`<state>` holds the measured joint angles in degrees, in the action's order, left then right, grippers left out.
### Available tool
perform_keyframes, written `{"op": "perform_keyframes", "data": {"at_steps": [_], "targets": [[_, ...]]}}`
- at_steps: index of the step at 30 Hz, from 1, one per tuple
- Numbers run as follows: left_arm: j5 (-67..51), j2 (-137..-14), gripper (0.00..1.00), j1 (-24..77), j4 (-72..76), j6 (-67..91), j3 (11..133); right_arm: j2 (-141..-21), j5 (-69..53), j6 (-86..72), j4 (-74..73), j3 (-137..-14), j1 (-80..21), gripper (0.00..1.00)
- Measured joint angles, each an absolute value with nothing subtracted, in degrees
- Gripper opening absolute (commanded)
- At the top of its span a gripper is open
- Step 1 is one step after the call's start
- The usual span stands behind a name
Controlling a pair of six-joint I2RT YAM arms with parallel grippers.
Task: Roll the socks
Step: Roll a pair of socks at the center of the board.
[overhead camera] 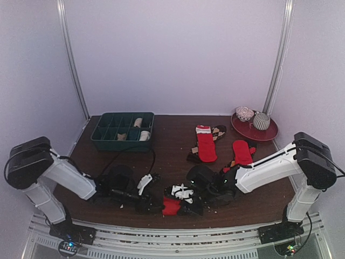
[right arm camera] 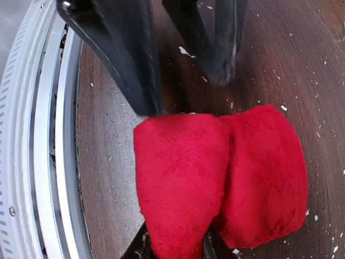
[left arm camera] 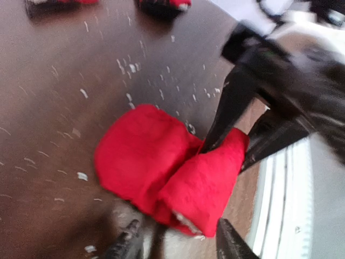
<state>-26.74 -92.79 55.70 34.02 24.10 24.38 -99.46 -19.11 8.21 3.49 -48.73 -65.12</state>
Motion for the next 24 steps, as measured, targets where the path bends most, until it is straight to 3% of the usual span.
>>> {"op": "perform_keyframes", "data": {"at_steps": [3,7,16,19,24], "targets": [[-20.9,-84.0,0.6,56.1,34.6,18.8,20.4,-101.1,-25.2,5.9,-0.9,-51.4,-62.0,0.25],[-15.2,-76.7,0.62,59.3,40.0,10.9,16.0,-104.6,-33.0,4.1,-6.2,-55.6,-58.7,0.25],[-15.2,-89.7,0.71,63.3,47.2,3.9,18.4,-112.5,-45.8,2.3,-13.9,-63.9,-55.2,0.25],[-15.4,-93.3,0.68,64.1,48.2,3.2,19.2,-113.3,-47.8,1.9,-14.1,-64.3,-54.9,0.25],[-15.5,-95.3,0.51,64.1,48.8,2.6,19.9,-114.0,-49.8,1.7,-14.3,-64.4,-54.5,0.25]]}}
